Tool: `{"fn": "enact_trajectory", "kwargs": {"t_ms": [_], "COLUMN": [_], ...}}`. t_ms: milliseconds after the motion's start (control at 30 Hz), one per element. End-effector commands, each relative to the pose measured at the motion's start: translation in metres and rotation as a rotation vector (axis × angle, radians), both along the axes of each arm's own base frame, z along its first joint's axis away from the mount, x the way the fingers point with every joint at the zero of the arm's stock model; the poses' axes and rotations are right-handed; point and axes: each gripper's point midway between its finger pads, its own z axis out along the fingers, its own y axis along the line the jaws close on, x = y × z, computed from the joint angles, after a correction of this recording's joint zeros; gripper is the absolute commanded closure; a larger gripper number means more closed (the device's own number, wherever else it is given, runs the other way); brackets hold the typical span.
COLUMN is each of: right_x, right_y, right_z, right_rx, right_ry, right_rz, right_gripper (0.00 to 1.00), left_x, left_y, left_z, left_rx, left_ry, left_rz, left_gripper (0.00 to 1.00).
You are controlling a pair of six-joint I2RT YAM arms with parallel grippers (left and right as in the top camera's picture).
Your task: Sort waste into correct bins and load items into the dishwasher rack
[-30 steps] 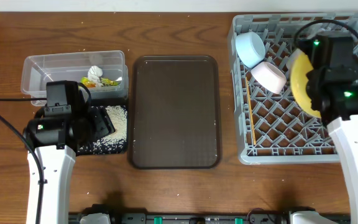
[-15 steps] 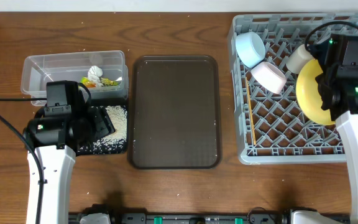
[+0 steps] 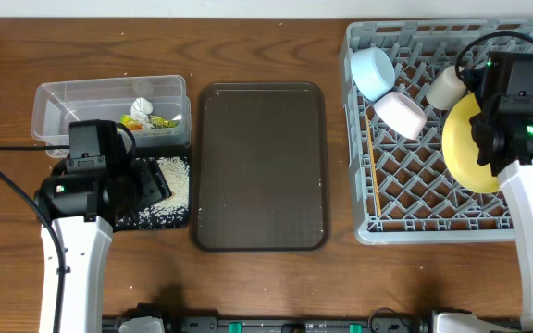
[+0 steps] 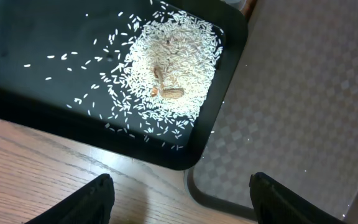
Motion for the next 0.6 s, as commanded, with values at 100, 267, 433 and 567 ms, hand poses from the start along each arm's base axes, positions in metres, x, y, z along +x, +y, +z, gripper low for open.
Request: {"fn": "enact_trajectory", "kwargs": {"t_ms": [100,267,433,567], "right_x": [0.0007,0.001,-0.0019,-0.0032], "right_y": [-0.0037,-0.0035,-0.0054,-0.0116], "right_z": [-0.0154,-0.0163,-0.0164,-0.0101], "right_rx": [0.021,0.025,0.014,-0.02], "right_ry": [0.011,0.007,0.018,-0.009], "right_rz": [-0.063,-0.069,-0.078,-0.12], "right_gripper": [0.99,0.99,0.99,0.99], "left_x": [-0.002,-0.002,-0.002,-0.0019], "left_y": [0.002,0.002,0.002,0.002], "left_z": [-0.0026,-0.0026,-0.0026,-0.0026], "left_rx": [0.0,0.0,0.0,0.0], "left_ry": [0.014,0.014,0.014,0.013], "left_rz": [0.016,0.016,0.016,0.016], "left_gripper": [0.28,0.28,0.28,0.28]}}
